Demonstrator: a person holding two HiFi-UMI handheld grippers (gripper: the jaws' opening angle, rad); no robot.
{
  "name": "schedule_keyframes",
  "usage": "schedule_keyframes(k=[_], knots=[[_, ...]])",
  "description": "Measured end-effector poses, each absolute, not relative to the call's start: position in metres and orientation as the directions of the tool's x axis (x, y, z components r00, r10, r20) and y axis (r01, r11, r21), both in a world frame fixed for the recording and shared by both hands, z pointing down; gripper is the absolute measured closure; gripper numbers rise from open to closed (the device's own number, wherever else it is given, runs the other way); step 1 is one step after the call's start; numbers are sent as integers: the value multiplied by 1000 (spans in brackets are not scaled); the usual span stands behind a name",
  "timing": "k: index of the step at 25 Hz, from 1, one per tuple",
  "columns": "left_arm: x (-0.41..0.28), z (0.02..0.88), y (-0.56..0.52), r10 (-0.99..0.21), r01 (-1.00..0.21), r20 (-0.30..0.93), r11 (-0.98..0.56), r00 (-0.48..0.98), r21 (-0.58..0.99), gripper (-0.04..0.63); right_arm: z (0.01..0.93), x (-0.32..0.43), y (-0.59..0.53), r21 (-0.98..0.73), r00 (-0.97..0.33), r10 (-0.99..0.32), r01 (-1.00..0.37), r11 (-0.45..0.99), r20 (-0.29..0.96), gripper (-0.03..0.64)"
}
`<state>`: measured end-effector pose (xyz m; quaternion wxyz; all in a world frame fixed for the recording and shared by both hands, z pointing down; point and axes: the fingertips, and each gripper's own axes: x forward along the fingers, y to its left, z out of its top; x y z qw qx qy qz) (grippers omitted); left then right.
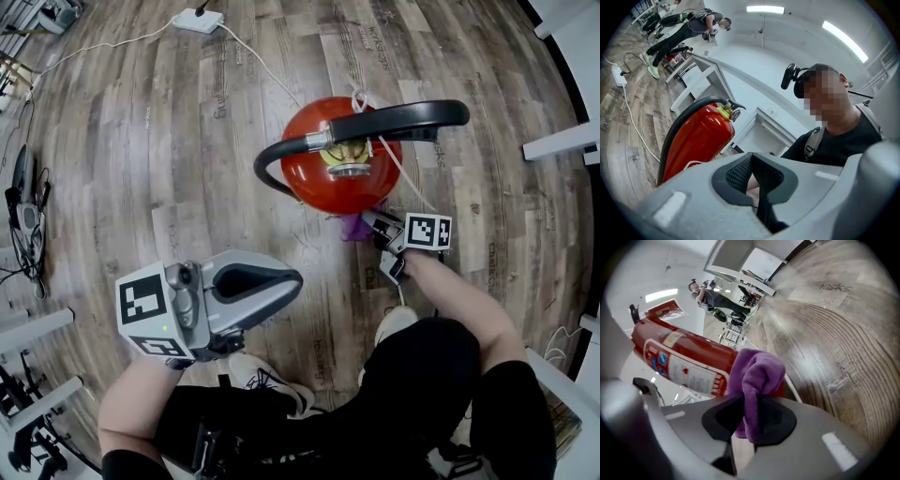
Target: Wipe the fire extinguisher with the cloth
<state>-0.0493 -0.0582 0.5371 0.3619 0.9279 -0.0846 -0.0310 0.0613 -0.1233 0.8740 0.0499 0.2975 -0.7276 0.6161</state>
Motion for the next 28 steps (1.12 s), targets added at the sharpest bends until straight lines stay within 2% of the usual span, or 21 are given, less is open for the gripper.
schedule_keyframes(k=[5,9,15,20,24,28], knots=[[-46,536,-57,-162,-123,3,-738,987,664,598,756,51,-113,-890,-923,-297,-337,308,247,551],[-37,532,-56,-138,-96,-13,-751,990,653,598,643,42,-106,-844,-976,-195,-186,503,99,549],[-31,527,-54,-119,-81,-17,-765,993,638,598,529,18,-87,-672,-997,-49,-81,736,66,549],[-38,528,-53,-153,-115,-3,-755,988,646,598,516,-7,-92,-685,-995,-42,-89,723,85,549],[-49,528,-56,-187,-142,1,-744,982,653,598,559,-10,-93,-787,-994,-49,-106,608,97,549],[-54,533,-55,-192,-150,9,-733,981,663,598,629,-5,-92,-844,-983,-54,-180,506,178,550]])
